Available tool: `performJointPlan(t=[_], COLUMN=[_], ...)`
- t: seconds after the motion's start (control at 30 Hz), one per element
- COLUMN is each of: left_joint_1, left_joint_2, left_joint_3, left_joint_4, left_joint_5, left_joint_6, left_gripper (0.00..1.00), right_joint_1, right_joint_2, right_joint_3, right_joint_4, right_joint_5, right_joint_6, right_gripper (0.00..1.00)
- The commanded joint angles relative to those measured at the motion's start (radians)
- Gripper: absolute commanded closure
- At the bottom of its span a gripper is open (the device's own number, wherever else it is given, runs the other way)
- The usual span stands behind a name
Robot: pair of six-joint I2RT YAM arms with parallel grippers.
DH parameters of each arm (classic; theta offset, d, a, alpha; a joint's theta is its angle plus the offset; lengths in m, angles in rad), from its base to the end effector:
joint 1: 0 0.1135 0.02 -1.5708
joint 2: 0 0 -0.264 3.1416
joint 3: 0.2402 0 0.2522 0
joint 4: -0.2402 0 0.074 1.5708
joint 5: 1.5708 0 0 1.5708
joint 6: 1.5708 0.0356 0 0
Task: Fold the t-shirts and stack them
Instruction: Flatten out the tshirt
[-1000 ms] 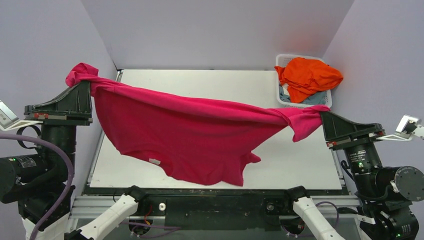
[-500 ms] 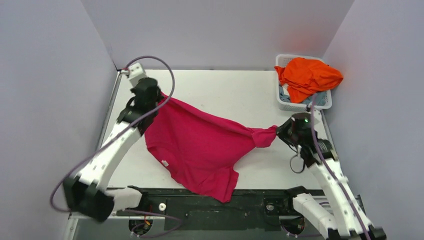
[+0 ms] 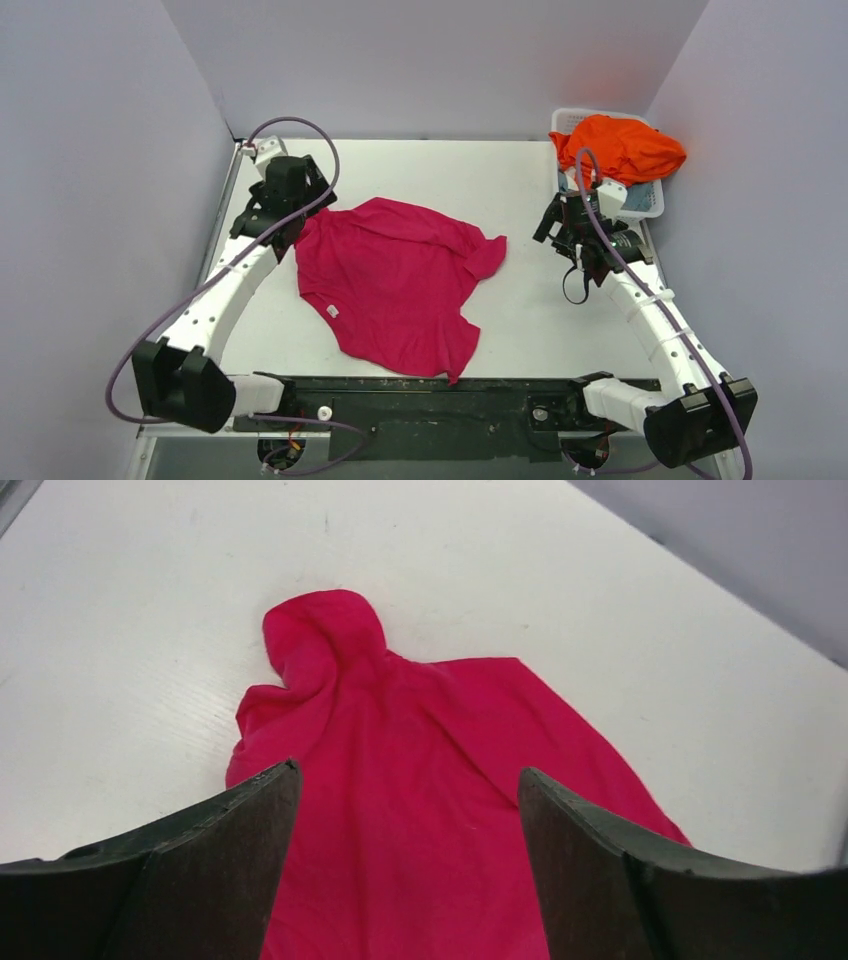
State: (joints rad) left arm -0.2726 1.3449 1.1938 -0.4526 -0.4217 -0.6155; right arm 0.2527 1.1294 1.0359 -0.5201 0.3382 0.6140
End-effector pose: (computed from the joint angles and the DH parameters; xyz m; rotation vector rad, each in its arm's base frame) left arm 0.2926 -0.0667 0.3328 -0.5916 2.0316 -0.0680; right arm 0.2399 0.0497 0.3271 0.5709 2.0708 0.1346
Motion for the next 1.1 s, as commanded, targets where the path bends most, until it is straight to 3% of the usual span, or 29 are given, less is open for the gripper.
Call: performJointPlan(t=[0.0,0.17,0.3,0.5,0.67,0.87,1.07], left_joint_1=[-0.008,-0.077,-0.25,-0.481,-0.5,-0.504,-0.578], left_joint_2=[-0.088,-0.18,-0.233,-0.299,-0.286,-0.303,-0.272], left_joint_3=[-0.065,-0.225,-0.343,-0.451,-0.569,-0.592,-0.497], left_joint_4=[0.024,0.021,0.041,0.07,0.114,0.119,0.073], left_joint_5=[0.093,0.243,0.361,0.329,0.332,0.328,0.318], left_joint_6=[-0.036,-0.119,-0.181,-0.229,-0.288,-0.279,-0.231], left_gripper=[0.1,0.1,0.1,0.09,0.09,0.09,0.09], right_joint_1=[0.104,0.317,0.399,0.394,0.367,0.329,0.282], right_joint_2=[0.011,0.165,0.355,0.604,0.754,0.78,0.702], right_joint_3=[-0.021,0.034,0.128,0.277,0.33,0.28,0.163], right_joint_4=[0.067,0.078,0.058,0.069,0.074,0.074,0.133], right_joint_5=[-0.119,-0.112,-0.084,-0.161,-0.175,-0.157,-0.179], right_joint_6=[-0.192,-0.371,-0.454,-0.423,-0.386,-0.354,-0.292], right_gripper=[0.04,0.07,0.09,0.19,0.29,0.35,0.53])
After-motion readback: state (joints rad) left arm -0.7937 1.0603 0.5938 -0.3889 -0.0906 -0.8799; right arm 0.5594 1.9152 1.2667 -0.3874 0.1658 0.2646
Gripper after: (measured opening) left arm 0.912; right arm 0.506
